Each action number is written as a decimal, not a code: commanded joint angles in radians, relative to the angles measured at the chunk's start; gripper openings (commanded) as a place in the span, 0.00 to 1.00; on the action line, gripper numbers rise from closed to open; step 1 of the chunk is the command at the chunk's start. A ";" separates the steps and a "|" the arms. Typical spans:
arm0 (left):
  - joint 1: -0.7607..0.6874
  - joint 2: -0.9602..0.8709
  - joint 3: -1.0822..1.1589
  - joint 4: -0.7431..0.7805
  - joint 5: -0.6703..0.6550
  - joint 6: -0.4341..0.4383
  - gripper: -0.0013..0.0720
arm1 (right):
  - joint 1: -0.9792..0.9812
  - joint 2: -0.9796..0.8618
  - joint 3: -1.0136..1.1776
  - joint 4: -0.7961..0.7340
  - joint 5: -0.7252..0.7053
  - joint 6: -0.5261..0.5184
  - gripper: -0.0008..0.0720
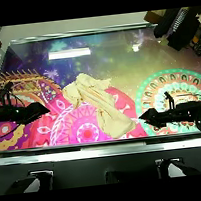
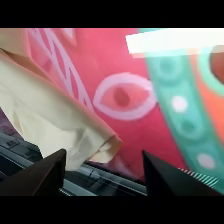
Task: Fold the clothes and pants, and hang the long-sleeved shirts on hangers.
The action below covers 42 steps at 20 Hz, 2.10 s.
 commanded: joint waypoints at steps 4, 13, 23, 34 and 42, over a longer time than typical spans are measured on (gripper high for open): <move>0.002 -0.002 -0.033 -0.033 0.054 -0.004 0.87 | 0.162 -0.090 -0.041 0.107 0.105 -0.057 0.78; -0.011 -0.154 -0.033 -0.078 0.173 0.061 0.87 | 0.308 -0.101 -0.029 0.096 0.212 -0.001 0.06; -0.150 -0.566 -0.006 -0.574 0.502 0.404 0.87 | 0.308 0.137 -0.028 0.090 0.039 0.135 0.06; -0.118 -0.571 0.273 -0.558 0.410 0.396 0.03 | 0.309 0.296 0.135 0.047 0.055 0.198 0.06; 0.164 0.008 0.623 -0.536 0.412 0.365 0.03 | 0.309 0.339 1.089 -0.149 0.018 0.276 0.06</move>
